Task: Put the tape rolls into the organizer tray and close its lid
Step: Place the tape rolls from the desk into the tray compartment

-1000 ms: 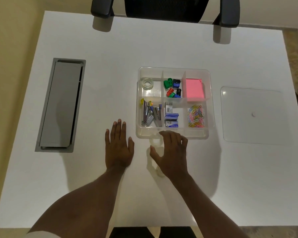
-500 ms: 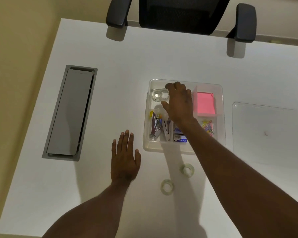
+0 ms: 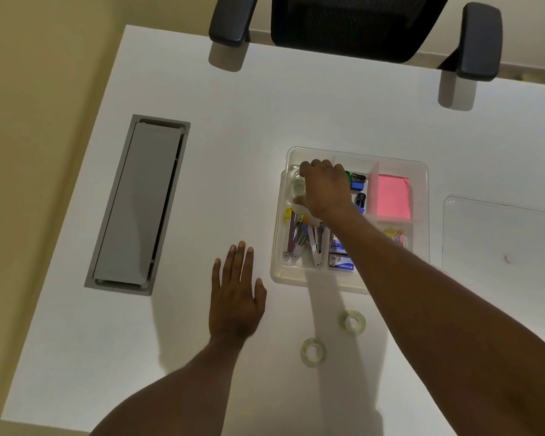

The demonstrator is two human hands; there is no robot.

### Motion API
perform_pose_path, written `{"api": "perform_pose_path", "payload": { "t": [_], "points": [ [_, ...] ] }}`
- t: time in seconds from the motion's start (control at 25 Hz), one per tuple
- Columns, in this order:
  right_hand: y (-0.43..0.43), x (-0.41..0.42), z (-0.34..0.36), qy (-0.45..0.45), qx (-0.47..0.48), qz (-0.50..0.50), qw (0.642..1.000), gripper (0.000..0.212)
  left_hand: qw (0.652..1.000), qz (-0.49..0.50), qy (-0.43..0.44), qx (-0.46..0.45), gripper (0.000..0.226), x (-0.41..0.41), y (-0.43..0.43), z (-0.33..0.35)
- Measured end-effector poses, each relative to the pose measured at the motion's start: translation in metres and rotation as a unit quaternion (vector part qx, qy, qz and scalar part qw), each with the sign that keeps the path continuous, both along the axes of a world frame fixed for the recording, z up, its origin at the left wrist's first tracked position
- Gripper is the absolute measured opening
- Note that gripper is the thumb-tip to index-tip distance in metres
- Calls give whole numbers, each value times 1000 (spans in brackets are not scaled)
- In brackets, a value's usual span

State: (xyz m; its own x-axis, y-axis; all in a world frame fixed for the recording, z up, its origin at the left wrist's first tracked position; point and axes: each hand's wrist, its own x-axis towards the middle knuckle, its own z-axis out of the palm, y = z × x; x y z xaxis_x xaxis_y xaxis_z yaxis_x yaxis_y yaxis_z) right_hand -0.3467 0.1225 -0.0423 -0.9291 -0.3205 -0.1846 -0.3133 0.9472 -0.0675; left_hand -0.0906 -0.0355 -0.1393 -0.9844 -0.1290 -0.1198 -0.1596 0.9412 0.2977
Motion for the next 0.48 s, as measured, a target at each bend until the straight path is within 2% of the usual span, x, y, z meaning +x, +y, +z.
{"api": "perform_pose_path", "payload": {
  "t": [0.12,0.24,0.32,0.48],
  "points": [
    [2,2,4,5,-15,-7,1000,57,1000,0,3,1,68,0,0,0],
    [7,15,14,27,-63,-30,997,42,1000,-5,11,-2,69,0,0,-2],
    [10,36,21,54,-121,-59,989,29,1000,-6,15,-9,70,0,-1,-3],
    [10,101,28,112,-249,-138,952,15,1000,-5,18,-13,68,0,0,-2]
  ]
}}
